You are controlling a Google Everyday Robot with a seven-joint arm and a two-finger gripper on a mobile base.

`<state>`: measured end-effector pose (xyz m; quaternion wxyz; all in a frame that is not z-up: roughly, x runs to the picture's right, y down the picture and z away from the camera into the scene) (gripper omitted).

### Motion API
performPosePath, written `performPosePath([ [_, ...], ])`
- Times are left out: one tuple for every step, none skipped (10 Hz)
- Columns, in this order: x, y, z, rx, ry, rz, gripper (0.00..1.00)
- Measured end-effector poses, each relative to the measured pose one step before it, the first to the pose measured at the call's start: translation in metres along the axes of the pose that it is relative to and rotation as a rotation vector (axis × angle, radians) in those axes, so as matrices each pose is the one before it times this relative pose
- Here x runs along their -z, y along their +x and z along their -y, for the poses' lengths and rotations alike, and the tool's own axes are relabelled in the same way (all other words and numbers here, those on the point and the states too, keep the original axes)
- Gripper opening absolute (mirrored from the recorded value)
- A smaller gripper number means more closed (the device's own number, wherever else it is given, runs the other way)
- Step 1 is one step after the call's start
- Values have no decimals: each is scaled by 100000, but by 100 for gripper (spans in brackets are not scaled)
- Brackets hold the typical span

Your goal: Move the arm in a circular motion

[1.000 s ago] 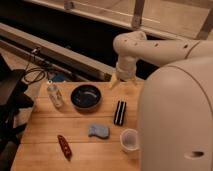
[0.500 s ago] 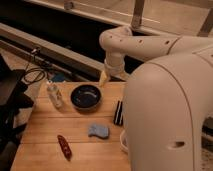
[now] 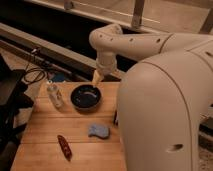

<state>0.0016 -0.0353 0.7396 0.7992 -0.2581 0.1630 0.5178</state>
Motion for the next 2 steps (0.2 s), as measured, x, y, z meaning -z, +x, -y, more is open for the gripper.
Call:
performPosePath([
  [170,155,-456,1352,721,379,80],
  [224,180,139,742,841,370,80],
])
